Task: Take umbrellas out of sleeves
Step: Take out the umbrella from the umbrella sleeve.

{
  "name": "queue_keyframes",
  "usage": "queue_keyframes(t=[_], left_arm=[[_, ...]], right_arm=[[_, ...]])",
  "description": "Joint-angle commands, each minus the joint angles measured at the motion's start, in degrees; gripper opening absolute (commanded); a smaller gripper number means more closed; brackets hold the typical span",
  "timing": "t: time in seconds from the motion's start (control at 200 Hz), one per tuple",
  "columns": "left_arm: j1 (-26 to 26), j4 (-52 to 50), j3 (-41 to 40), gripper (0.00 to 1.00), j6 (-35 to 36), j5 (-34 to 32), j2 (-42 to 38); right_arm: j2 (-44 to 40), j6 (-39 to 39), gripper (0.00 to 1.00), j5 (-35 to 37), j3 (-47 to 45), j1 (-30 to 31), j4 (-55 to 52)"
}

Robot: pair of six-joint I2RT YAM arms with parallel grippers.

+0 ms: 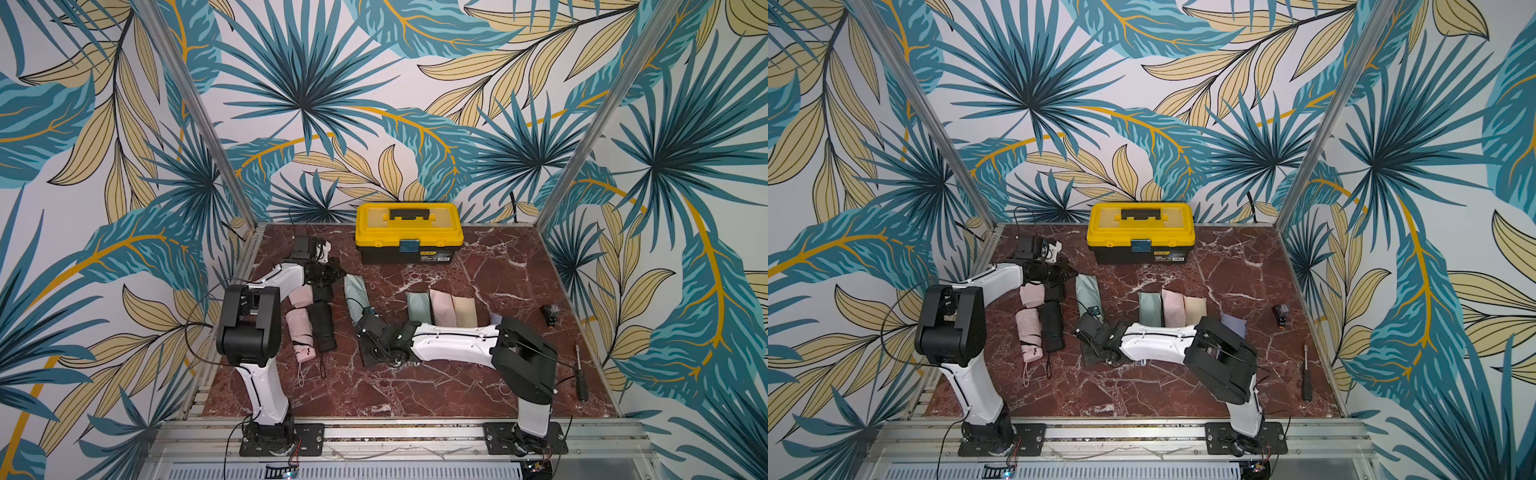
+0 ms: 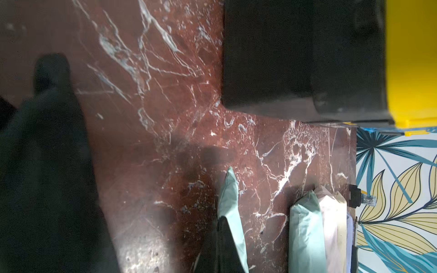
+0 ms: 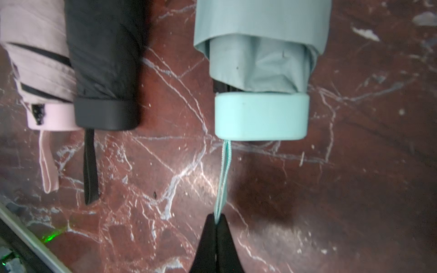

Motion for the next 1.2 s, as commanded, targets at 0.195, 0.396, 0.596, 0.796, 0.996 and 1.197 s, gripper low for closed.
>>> queue_keyframes(t=[0.195, 0.396, 0.596, 0.796, 0.996, 1.197], left_arm=[[3.52, -1.33, 9.47, 0.0, -1.01, 2.2, 4.57], [3.97, -2.63, 13.81, 0.0, -1.08, 2.9, 8.16], [4.28, -2.93, 15.31, 0.0, -1.24, 2.44, 9.57], [4.33, -2.93, 16.24, 0.0, -1.86, 2.9, 10.13], [4.32, -2.88, 16.08, 0.0, -2.04, 3.43, 10.09], [4.28, -2.92, 15.47, 0.0, -1.85, 3.43, 9.45]], right_arm=[[6.55, -2.31, 0.0, -9.76, 7.54, -4.88, -0.9], [8.82, -2.25, 0.0, -12.47, 9.32, -5.27, -1.23], [7.41, -0.54, 0.0, -13.16, 6.26, -5.24, 0.64], [4.07, 2.35, 0.0, -13.52, -1.41, -5.19, 4.79], [2.72, 3.99, 0.0, -14.3, -6.14, -5.14, 9.16], [1.41, 4.81, 0.0, -14.28, -8.77, -4.96, 10.28]])
